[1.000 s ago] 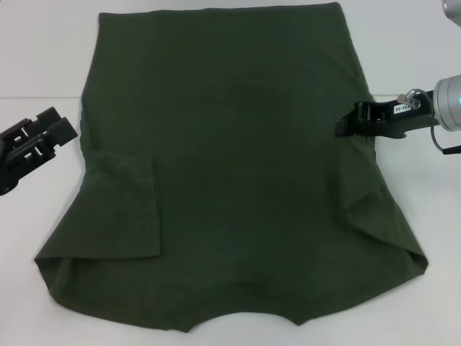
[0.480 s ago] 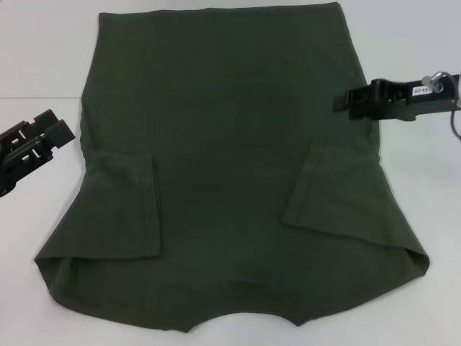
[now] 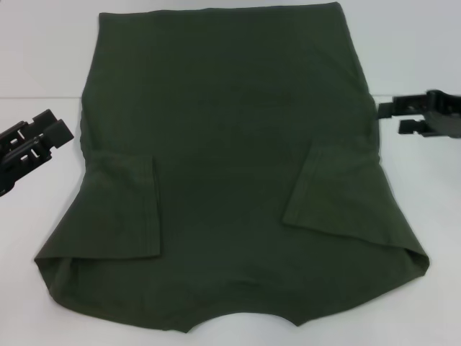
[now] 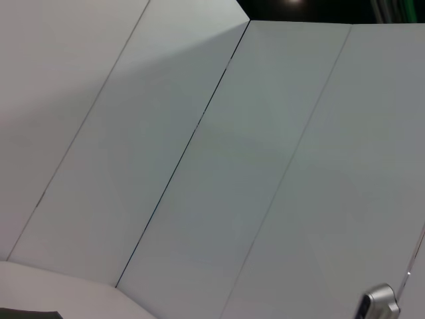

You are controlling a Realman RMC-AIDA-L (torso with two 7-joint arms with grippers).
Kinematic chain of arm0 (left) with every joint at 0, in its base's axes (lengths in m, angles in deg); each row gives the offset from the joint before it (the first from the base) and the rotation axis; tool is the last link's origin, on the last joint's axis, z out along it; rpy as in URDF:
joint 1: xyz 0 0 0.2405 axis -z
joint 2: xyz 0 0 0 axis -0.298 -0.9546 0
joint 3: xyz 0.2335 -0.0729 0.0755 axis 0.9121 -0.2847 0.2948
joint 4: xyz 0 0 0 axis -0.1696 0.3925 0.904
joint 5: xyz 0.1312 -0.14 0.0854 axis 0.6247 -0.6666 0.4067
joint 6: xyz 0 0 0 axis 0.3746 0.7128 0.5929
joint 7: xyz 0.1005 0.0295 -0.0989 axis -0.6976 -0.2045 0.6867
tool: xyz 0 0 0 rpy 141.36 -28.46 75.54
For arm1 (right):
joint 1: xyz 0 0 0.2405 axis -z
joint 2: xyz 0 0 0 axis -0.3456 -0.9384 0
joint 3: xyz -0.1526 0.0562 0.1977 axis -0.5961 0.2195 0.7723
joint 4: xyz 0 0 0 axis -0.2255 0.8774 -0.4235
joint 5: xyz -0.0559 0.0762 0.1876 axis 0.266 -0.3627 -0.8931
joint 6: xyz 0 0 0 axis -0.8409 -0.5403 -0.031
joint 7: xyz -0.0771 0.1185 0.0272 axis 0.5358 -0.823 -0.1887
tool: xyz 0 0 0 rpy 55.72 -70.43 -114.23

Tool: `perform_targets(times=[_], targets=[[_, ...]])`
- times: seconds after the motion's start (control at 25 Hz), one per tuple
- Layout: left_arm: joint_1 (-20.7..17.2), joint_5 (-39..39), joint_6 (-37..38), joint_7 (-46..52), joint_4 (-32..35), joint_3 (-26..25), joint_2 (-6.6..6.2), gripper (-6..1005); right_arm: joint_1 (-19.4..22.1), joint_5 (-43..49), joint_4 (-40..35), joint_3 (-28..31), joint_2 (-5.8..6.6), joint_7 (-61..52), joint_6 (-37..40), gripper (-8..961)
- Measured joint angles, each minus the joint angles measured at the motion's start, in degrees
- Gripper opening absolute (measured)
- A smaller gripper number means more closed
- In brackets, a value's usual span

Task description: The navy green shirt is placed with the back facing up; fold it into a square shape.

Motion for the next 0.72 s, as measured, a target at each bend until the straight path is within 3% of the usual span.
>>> perform_targets(times=[0.16,0.48,0.52,0.72], targets=[[0.27,0.0,-0.25,1.13,0.0,-0.02,-0.33,612,2.84,-0.08,-1.47,1.76,0.08,1.84,3.28,734],[-0.23,0.44,-1.22,10.0,0.0,0.14,-1.92,612,8.8,-6.74,-3.38,6.52,-2.27,11.59,12.47,731],[-0.91,2.15,-1.32,15.0,0.01,1.08,-2.92,612,9.91,-8.35,-3.4,6.63,-2.6,13.22,13.39,731],[-1.31,8.08,-0.9,24.49,0.29,1.62,-4.7,612,14.51,-11.24,-3.56,6.85,-3.95,23.55,14.69,731]])
